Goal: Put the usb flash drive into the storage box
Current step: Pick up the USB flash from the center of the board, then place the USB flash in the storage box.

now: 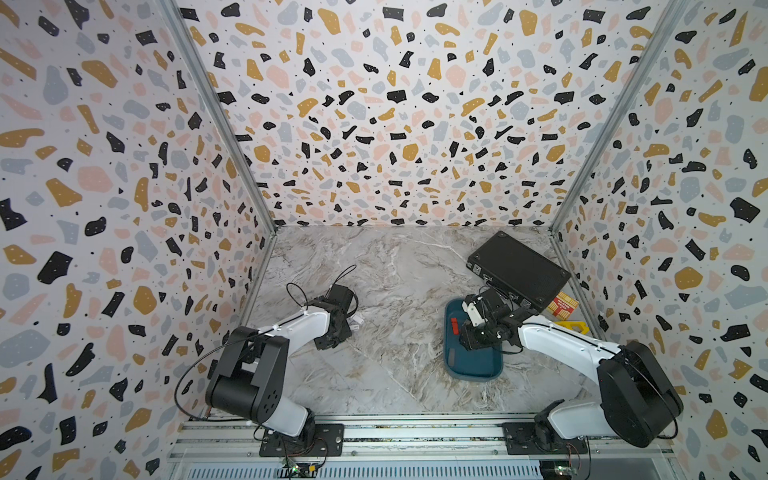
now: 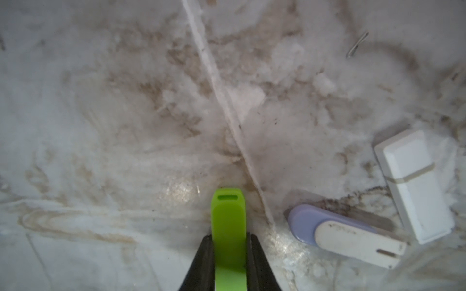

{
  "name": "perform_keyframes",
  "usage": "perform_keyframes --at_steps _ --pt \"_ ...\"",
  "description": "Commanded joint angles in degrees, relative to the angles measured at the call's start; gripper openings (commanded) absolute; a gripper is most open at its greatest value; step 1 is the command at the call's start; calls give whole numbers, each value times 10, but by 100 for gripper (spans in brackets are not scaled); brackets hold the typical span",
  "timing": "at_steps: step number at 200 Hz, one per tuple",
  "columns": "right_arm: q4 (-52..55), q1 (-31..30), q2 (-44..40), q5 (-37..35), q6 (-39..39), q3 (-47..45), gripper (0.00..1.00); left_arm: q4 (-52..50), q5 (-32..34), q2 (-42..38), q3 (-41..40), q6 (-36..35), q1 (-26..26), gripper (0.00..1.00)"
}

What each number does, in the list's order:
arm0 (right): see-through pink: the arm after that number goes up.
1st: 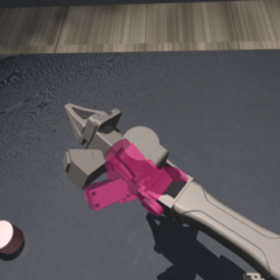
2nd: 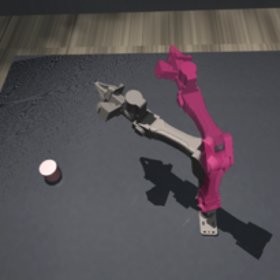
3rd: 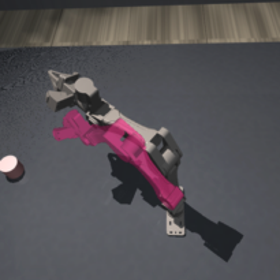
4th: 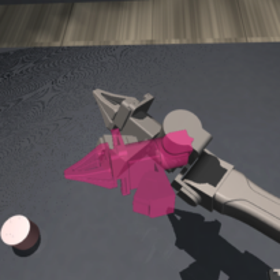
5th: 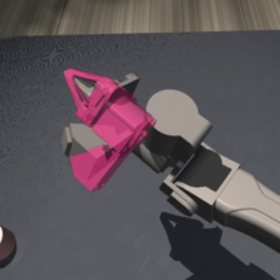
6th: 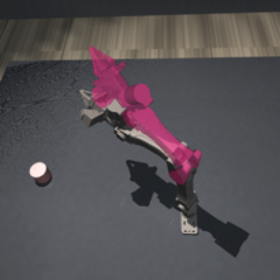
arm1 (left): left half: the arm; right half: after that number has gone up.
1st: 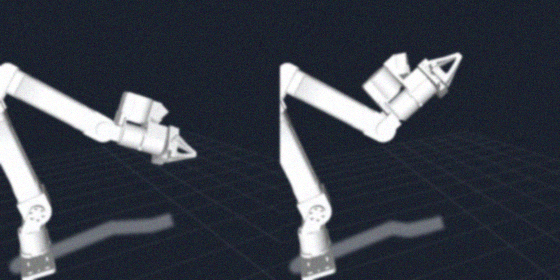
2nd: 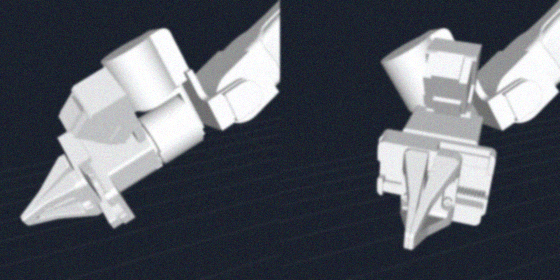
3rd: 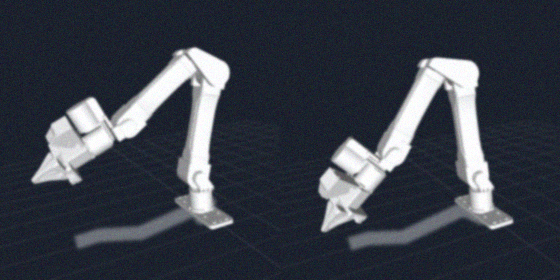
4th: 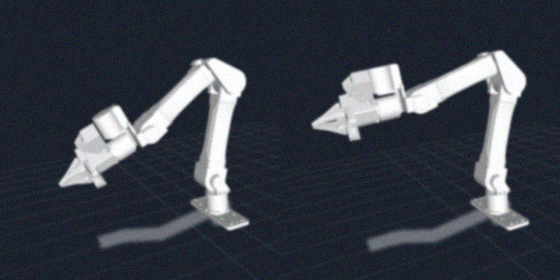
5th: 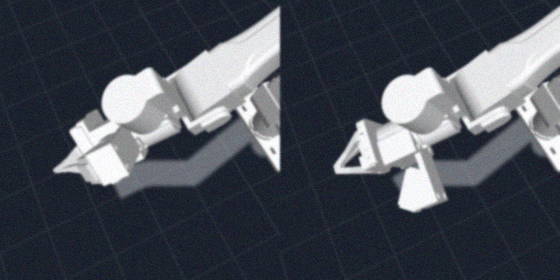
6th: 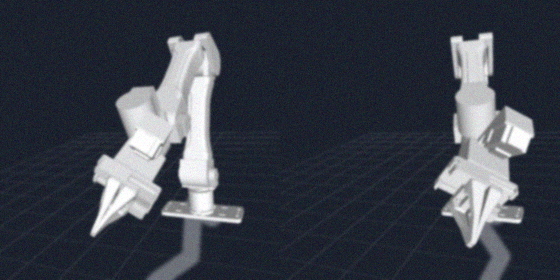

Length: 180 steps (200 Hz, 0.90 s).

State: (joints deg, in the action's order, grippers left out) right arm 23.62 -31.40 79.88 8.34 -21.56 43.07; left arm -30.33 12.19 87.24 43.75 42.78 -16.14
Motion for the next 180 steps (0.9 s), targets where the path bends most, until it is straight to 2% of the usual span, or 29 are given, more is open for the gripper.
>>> perform_keyframes --at_steps 1,22,37,55,76,96,120,150,180 --pt "18 -1 -19 -3 3 3 48 -8 -28 -6 -1 -13 3 17" --pt "21 0 -36 -3 1 4 47 -10 -57 -51 -3 -12 -1 16" --pt "22 -1 -51 -5 -2 9 47 -27 -62 -93 8 -1 -26 16" --pt "5 5 -66 -7 -10 13 47 -50 -43 -134 40 25 -105 16" --pt "2 26 -76 -16 -22 30 46 -25 -34 -145 79 79 -237 16" --pt "19 59 -87 -46 -24 54 46 -22 -13 -101 152 98 -356 16" --pt "33 148 -95 -31 -64 59 46 -17 0 -27 242 102 -450 16" --pt "27 228 -96 8 -86 48 45 -8 -18 95 346 96 -509 16" --pt "24 261 -97 20 -92 37 45 -51 2 204 441 102 -530 16"
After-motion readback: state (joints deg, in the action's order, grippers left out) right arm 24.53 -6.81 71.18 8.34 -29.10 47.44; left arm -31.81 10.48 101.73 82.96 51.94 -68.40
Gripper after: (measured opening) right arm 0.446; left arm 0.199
